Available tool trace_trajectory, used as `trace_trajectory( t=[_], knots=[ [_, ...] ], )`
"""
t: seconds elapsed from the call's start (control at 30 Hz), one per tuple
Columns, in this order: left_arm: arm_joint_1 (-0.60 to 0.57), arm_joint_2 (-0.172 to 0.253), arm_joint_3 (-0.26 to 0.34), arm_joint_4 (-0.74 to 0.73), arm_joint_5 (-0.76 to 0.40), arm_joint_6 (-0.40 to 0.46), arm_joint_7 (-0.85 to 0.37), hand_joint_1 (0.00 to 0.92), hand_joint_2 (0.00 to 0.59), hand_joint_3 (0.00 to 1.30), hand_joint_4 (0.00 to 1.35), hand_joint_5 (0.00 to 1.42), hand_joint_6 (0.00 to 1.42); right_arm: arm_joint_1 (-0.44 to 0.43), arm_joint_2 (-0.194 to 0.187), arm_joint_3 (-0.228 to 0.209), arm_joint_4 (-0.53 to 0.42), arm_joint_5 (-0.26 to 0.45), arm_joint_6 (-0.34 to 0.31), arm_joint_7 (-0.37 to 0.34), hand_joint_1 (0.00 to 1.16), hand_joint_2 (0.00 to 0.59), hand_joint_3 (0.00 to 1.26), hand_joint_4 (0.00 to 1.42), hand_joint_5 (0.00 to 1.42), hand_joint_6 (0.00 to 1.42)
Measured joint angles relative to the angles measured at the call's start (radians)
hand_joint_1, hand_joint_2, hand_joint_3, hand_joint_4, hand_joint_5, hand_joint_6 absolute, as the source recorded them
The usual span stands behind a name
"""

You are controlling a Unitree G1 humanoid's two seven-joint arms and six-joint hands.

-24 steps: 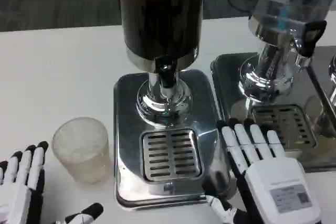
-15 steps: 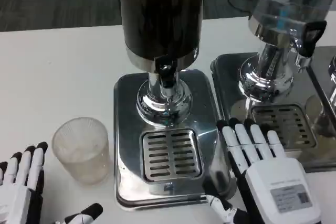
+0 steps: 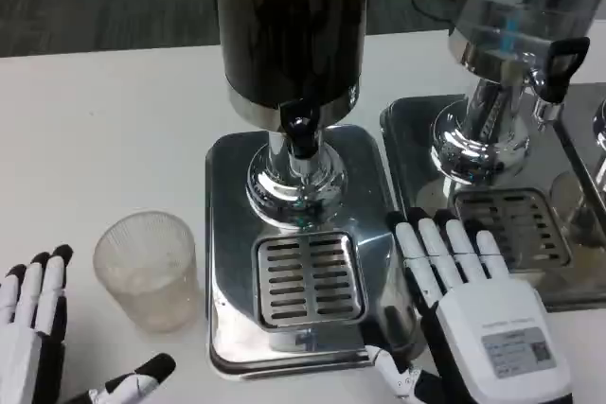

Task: Grasp the cup under the faucet to collect the drink, then remove the cup.

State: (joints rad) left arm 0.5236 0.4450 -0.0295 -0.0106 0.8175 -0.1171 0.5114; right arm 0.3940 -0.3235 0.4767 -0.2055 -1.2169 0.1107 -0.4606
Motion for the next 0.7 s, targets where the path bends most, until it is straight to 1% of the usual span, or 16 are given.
trace_trajectory(
  t=[0.03,0.07,0.1,0.13,0.17,0.23,0.27,0.3,0.33,0.4,0.47,0.5,0.6,0.7],
  knots=[
    [-0.001,0.0,0.005,0.003,-0.004,-0.009,0.011,0.0,0.038,0.0,0.0,0.0,0.0,0.0,0.001,0.0,0.001,0.0,0.001,0.0,0.15,0.378,0.0,0.0,0.0,0.0],
    [-0.006,0.0,0.019,0.008,-0.027,-0.035,0.029,0.0,0.054,0.0,0.0,0.0,0.0,0.0,0.002,0.0,0.002,0.0,0.001,0.0,0.15,0.379,0.0,0.0,0.0,0.0],
    [-0.017,0.004,0.03,0.013,-0.043,-0.047,0.033,0.0,0.071,0.0,0.0,0.0,0.03,0.0,0.003,0.0,0.002,0.0,0.001,0.0,0.15,0.38,0.0,0.0,0.0,0.0],
    [-0.024,0.006,0.037,0.015,-0.059,-0.052,0.032,0.0,0.077,0.0,0.0,0.0,0.07,0.0,0.003,0.0,0.002,0.001,0.001,0.0,0.15,0.38,0.0,0.0,0.0,0.0],
    [-0.028,0.007,0.043,0.018,-0.067,-0.055,0.03,0.0,0.078,0.0,0.0,0.0,0.08,0.0,0.003,0.0,0.002,0.001,0.001,0.0,0.15,0.381,0.0,0.0,0.0,0.0],
    [-0.032,0.009,0.047,0.019,-0.068,-0.056,0.017,0.0,0.06,0.0,0.0,0.0,0.01,0.0,0.004,0.0,0.002,0.001,0.001,0.0,0.15,0.381,0.0,0.0,0.0,0.0],
    [-0.035,0.009,0.047,0.019,-0.068,-0.056,0.013,0.0,0.043,0.0,0.0,0.0,0.0,0.0,0.004,0.0,0.002,0.001,0.002,0.0,0.15,0.382,0.0,0.0,0.0,0.0],
    [-0.042,0.009,0.047,0.022,-0.068,-0.06,0.012,0.0,0.009,0.0,0.0,0.0,0.0,-0.001,0.004,0.0,0.003,0.001,0.002,0.0,0.15,0.382,0.0,0.0,0.0,0.0],
    [-0.05,0.009,0.047,0.027,-0.068,-0.064,0.012,0.0,0.002,0.0,0.0,0.0,0.0,-0.001,0.005,0.0,0.003,0.002,0.002,0.0,0.15,0.382,0.0,0.0,0.0,0.0],
    [-0.069,0.009,0.048,0.06,-0.116,-0.106,0.004,0.0,0.0,0.0,0.0,0.0,0.0,-0.001,0.005,0.0,0.003,0.003,0.003,0.0,0.16,0.382,0.0,0.0,0.0,0.0],
    [-0.105,0.009,0.047,0.132,-0.184,-0.165,-0.018,0.0,0.0,0.0,0.0,0.0,0.0,-0.001,0.006,0.0,0.003,0.003,0.003,0.001,0.16,0.382,0.0,0.0,0.0,0.0],
    [-0.109,0.009,0.047,0.141,-0.186,-0.17,-0.02,0.0,0.0,0.0,0.0,0.0,0.0,-0.001,0.006,0.0,0.003,0.003,0.003,0.001,0.16,0.382,0.0,0.0,0.0,0.0],
    [-0.164,0.007,0.043,0.237,-0.26,-0.249,-0.046,0.0,0.0,0.0,0.0,0.0,0.0,0.0,0.006,-0.001,0.003,0.007,0.005,0.002,0.16,0.382,0.0,0.0,0.0,0.0],
    [-0.199,0.001,0.043,0.29,-0.292,-0.292,-0.055,0.0,0.0,0.0,0.0,0.0,0.0,0.001,0.007,-0.001,0.003,0.008,0.006,0.002,0.16,0.38,0.0,0.0,0.0,0.0]
  ],
)
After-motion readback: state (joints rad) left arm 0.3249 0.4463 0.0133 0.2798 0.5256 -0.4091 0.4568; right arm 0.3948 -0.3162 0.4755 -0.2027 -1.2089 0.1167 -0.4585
